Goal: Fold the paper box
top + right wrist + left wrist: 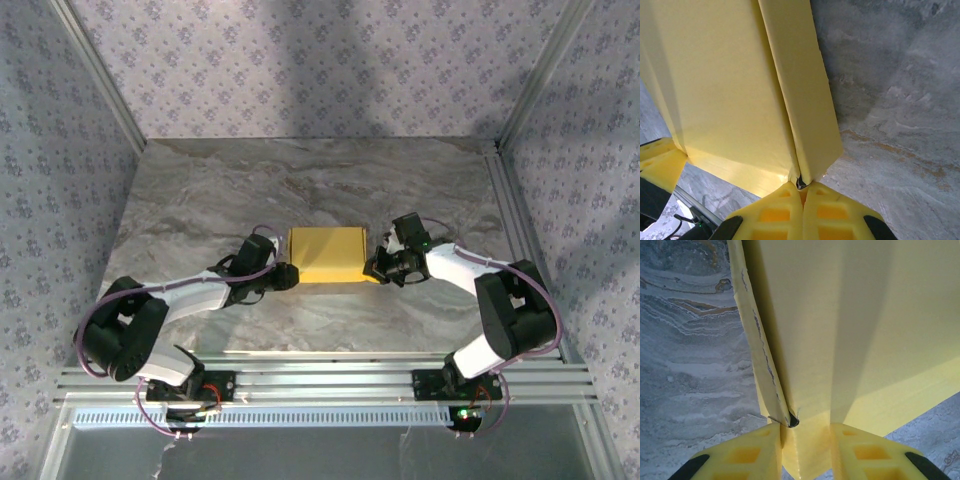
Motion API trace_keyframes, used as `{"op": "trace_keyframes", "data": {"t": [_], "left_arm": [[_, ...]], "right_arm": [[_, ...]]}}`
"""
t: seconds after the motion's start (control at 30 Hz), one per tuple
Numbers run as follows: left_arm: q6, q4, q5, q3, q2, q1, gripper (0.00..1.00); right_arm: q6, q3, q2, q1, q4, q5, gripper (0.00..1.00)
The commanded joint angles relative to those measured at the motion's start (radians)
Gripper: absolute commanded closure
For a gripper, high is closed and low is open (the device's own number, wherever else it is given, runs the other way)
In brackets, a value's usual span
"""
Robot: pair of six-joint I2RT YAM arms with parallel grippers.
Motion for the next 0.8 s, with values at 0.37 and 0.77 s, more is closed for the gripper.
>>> {"op": "trace_keyframes", "data": {"t": [0.37, 0.77], "left_arm": [[-0.052, -0.053, 0.08, 0.026, -0.044, -0.023, 0.76], [-0.04, -0.102, 0.081, 0.048, -0.039, -0.023, 0.79]], "right_arm": [[0.006, 0.03, 0.024, -0.003, 0.016, -0.044, 1.0], [0.0, 0.045, 0.026, -0.001, -0.009, -0.036, 1.0]]}}
